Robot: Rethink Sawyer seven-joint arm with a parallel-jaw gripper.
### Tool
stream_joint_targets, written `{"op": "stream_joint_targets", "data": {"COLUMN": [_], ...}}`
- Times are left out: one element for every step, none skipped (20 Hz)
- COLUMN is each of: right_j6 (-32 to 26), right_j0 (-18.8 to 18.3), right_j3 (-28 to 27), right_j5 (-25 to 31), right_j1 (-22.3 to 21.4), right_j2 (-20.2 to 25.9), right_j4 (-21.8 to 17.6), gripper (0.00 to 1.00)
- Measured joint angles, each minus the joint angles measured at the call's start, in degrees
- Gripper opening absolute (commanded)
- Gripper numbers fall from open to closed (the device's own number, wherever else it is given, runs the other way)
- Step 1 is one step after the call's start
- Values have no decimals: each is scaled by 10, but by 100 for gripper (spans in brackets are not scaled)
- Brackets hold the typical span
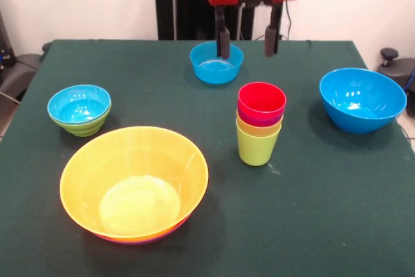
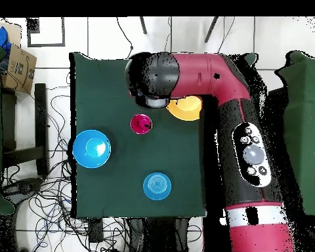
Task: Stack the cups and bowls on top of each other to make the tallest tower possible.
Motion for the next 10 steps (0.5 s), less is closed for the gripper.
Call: {"op": "stream_joint_targets", "data": {"right_j6": [0, 2, 3, 4, 7, 11, 13, 18, 21, 26], "right_j0": [5, 8, 11, 14, 19, 24, 28, 34, 39, 45], "right_j3": [-6, -9, -12, -14, -18, -22, -24, -26, -28, -31], "right_j5": [0, 0, 0, 0, 0, 0, 0, 0, 0, 0], "right_j1": [8, 14, 19, 24, 32, 39, 44, 51, 57, 63], "right_j2": [-6, -11, -15, -19, -27, -34, -39, -47, -53, -60], "right_j4": [0, 0, 0, 0, 0, 0, 0, 0, 0, 0], "gripper": [100, 100, 100, 100, 100, 100, 100, 100, 100, 100]}}
